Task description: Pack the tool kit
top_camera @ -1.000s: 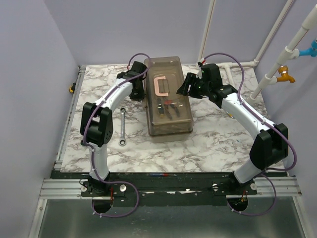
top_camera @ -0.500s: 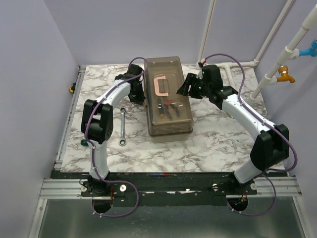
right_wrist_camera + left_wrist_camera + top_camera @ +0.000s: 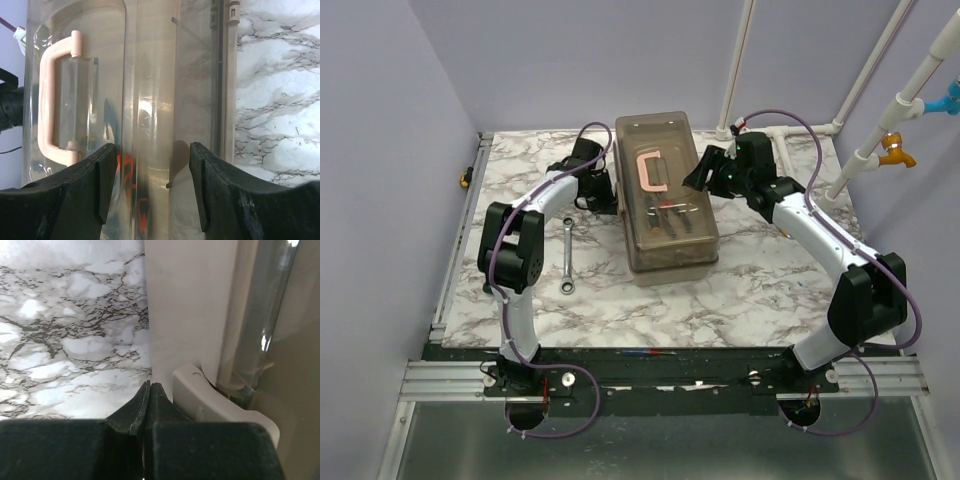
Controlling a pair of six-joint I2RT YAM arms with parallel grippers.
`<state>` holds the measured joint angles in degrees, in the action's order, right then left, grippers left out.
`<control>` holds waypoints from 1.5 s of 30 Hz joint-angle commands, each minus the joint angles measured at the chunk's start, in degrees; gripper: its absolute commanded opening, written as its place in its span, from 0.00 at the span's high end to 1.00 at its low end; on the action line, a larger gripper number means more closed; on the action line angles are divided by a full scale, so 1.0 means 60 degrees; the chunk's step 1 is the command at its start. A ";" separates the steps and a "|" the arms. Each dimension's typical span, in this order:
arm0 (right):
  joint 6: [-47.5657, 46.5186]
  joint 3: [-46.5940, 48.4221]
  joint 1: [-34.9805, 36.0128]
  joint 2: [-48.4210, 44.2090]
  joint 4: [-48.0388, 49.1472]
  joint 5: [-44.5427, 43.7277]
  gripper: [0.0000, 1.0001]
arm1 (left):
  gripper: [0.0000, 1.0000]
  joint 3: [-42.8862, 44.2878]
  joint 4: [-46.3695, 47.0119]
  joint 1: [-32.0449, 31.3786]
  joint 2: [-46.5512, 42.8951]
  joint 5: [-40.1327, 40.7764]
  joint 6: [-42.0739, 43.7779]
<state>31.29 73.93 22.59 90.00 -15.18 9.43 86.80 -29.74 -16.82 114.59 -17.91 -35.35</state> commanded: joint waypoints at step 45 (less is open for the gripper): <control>-0.3059 -0.8604 -0.2384 -0.5899 0.7138 -0.2702 0.02 | 0.02 -1.1819 1.1112 0.2715 -1.0610 0.1655 0.3769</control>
<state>16.91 24.75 8.34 52.97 15.18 -8.03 25.67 11.77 -0.75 53.56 -6.76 -25.47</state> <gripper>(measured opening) 0.991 0.984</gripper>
